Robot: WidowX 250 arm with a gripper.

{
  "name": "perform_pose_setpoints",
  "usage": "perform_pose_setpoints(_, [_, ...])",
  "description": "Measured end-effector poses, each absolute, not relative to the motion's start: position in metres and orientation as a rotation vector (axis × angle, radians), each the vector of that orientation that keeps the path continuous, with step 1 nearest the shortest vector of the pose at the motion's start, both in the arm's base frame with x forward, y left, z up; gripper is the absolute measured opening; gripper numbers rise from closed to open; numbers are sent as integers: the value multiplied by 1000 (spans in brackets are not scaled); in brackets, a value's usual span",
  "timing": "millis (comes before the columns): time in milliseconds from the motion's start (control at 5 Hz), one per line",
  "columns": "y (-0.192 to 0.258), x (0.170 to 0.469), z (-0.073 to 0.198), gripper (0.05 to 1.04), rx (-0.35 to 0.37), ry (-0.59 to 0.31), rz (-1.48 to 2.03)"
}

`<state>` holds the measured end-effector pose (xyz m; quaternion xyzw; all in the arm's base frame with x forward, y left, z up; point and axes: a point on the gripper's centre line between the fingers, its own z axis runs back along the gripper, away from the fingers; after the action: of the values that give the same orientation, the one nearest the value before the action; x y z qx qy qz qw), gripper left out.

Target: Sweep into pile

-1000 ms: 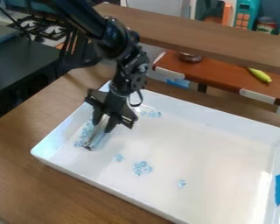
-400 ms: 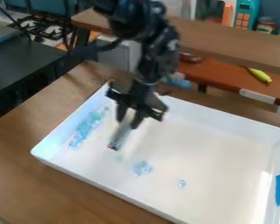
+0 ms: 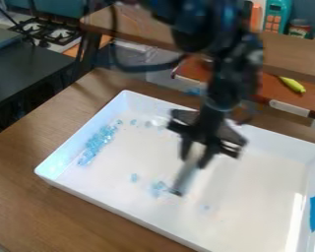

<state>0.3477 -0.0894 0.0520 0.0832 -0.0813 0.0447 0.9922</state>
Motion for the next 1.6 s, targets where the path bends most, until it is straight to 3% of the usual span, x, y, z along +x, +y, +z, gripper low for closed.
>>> perform_pose_setpoints(200, [-121,343,32,340,194,-117,82])
perform_pose_setpoints(600, [-153,344,1,340,245,-116,83])
perform_pose_setpoints(1000, [-122,338,-7,340,284,-140,77])
perform_pose_setpoints(1600, [-13,332,-6,340,318,-110,123])
